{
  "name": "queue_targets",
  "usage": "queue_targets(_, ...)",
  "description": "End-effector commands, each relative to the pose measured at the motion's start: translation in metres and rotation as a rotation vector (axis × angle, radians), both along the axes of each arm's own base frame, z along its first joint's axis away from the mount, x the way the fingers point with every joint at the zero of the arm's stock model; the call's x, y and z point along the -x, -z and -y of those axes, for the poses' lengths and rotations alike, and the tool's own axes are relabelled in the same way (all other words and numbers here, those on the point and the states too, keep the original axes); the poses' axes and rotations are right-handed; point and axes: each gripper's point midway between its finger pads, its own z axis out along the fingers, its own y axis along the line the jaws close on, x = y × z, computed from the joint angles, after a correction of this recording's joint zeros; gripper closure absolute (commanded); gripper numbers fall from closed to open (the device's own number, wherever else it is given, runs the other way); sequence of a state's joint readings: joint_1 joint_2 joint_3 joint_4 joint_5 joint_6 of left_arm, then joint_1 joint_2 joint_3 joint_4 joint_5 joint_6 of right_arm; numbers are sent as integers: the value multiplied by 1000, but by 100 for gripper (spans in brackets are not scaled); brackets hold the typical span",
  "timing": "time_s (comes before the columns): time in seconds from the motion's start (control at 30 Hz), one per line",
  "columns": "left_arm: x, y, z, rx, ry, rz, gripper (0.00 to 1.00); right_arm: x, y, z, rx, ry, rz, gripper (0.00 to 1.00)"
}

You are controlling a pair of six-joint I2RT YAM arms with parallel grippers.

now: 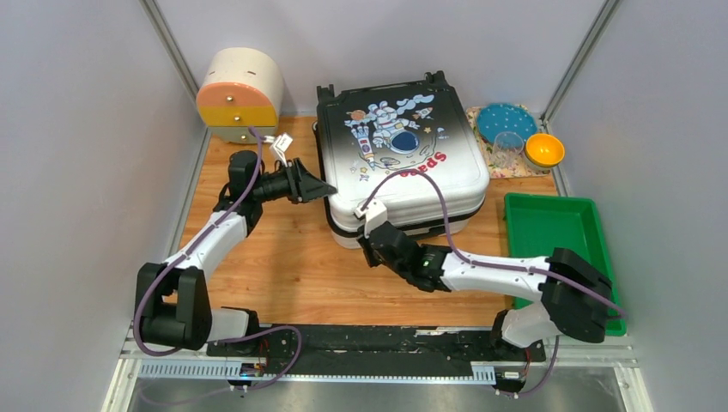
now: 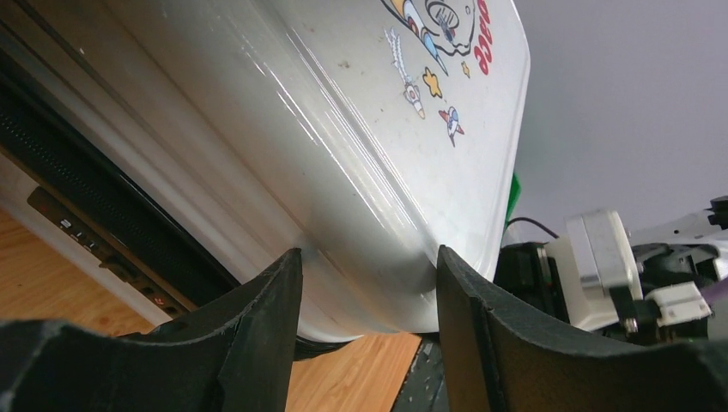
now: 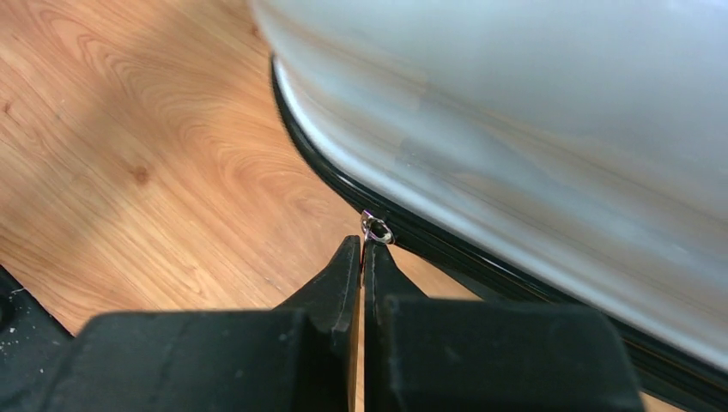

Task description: Open, take out, and arrange the luggage

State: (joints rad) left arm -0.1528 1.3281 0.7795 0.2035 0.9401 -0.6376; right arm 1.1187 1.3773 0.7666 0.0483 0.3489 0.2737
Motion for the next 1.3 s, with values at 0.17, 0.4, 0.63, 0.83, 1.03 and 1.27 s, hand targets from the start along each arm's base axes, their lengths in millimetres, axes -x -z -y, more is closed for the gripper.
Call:
queue_targets(0.17,33,81,28,-36,72,-345,43,11,-119,-120,-313,-75,101,100)
queue_targets(0.4,30,86,31,13,49,-399,44,11,-134,-142,-342,-30,115,100)
queue_targets(0.63,6,89,4,42,-75,-413,45,-7,-135,-149,-371,61,156,100)
queue_targets(0.83,-14,87,-46,43,-202,-379,45,-5,-162,-172,-498,12,171,100)
queue_targets(1.03,12,111,-70,50,-298,-412,45,-13,-172,-180,-538,56,189,82)
queue_targets(1.27,17,104,-100,28,-269,-321,43,10,-200,-169,-572,-86,210,54)
